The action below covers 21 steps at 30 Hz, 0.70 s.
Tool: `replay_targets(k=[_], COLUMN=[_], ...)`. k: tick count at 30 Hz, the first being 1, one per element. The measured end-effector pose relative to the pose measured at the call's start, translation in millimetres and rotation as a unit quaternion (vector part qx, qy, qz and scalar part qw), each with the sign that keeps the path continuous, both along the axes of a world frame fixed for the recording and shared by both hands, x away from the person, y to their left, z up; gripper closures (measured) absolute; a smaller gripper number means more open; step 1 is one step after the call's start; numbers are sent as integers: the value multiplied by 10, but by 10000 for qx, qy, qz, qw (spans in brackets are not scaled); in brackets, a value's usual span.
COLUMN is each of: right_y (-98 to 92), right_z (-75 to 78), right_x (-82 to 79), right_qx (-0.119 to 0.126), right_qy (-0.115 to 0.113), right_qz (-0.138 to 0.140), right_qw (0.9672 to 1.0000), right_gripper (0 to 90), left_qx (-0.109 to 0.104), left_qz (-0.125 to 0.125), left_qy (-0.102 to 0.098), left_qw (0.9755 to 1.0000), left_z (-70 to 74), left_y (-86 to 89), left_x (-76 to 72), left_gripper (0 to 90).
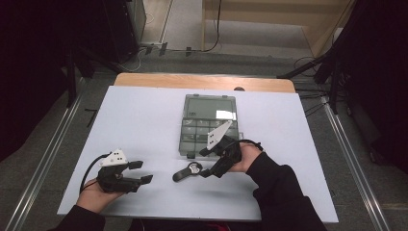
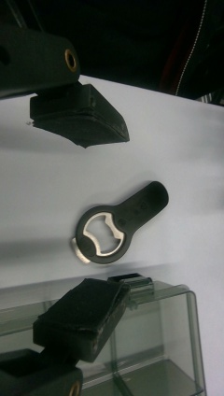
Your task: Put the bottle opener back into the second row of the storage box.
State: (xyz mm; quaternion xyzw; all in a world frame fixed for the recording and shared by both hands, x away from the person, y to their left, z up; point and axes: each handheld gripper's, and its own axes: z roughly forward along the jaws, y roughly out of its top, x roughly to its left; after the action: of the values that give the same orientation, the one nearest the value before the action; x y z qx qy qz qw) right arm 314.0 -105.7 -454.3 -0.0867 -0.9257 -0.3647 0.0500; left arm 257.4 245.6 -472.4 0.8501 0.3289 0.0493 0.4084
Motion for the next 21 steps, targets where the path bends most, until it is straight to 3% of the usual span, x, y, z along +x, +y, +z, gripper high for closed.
replay_targets(k=[9, 21], right_y=[103, 308], right_z=[-7, -58], right_x=[39, 64], right_qx=[6, -220], right_qy=[-26, -139], right_qz=[281, 816], right_qw=[9996, 9963], right_gripper=[250, 274], left_qx=[-8, -2], left_qz=[-18, -9], left_qy=[12, 26], left_qw=[10000, 10000], left_z=[-8, -9], left_y=[-10, -8], left_x=[1, 3], left_gripper=[312, 312])
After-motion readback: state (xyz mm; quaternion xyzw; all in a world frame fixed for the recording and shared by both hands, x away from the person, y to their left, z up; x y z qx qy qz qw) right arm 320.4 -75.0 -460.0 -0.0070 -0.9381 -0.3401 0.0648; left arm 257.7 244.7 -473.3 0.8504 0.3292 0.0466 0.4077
